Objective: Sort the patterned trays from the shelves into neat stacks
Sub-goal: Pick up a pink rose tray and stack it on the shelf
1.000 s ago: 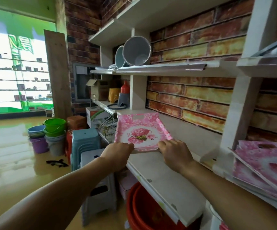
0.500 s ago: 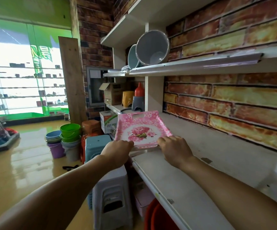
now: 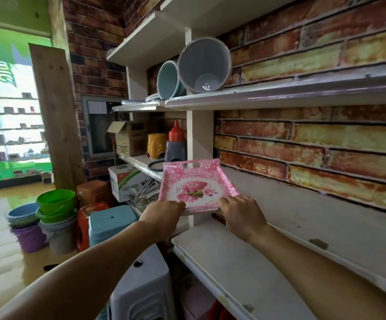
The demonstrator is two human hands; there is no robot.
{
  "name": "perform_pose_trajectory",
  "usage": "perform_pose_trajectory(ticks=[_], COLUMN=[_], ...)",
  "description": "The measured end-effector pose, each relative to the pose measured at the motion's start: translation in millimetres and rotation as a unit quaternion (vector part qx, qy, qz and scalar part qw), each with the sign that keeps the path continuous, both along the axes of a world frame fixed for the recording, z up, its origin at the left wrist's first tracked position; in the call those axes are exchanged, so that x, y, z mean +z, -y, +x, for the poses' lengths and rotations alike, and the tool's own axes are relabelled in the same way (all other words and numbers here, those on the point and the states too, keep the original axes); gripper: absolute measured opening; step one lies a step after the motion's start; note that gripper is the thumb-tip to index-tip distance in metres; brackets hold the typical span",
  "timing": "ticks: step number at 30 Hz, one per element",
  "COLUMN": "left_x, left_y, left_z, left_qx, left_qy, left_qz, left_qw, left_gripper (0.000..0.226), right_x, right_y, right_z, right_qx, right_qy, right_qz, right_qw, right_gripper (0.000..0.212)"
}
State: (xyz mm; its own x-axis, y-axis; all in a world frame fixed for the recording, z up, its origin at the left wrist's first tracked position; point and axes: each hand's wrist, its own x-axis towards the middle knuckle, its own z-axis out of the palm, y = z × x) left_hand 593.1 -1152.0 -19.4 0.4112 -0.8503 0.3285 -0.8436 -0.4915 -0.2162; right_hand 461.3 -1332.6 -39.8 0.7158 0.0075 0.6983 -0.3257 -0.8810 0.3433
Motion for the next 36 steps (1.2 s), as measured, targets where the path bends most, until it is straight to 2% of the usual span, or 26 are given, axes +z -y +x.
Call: perform_pose_trajectory(ticks=[10,14,22,36], left_x=[-2.1,-5.8,-11.5,-33.0], left_y=[44.7,81.7,167.6,277.3], left_z=[79.8,99.1,135.5,177.8], left_qx=[-0.096,-0.135,-0.172,-0.237], left_qy=[0.016,0.008,0.002,0.031], left_qz=[0.020,0.017,0.011,0.057], left_qw=[0.995,0.991,0.985,0.969], left_gripper=[0.028,0.025,0.028,0.030], right_x=[-6.9,-10.7,-15.0,-42.7], right_y=[9.5,34.4,96.9,167.4], right_z=[43.5,49.7,73.3,100.0], right_qx=[-0.119,-0.157,-0.203,-0.293], right_qy=[-0.008,-0.029,-0.016,-0.030], right_qz=[0.027,0.030,0.039,0.083], right_qw=[0.992,0.987,0.978,0.952], right_gripper=[0.033,0.036,0.036,0.039])
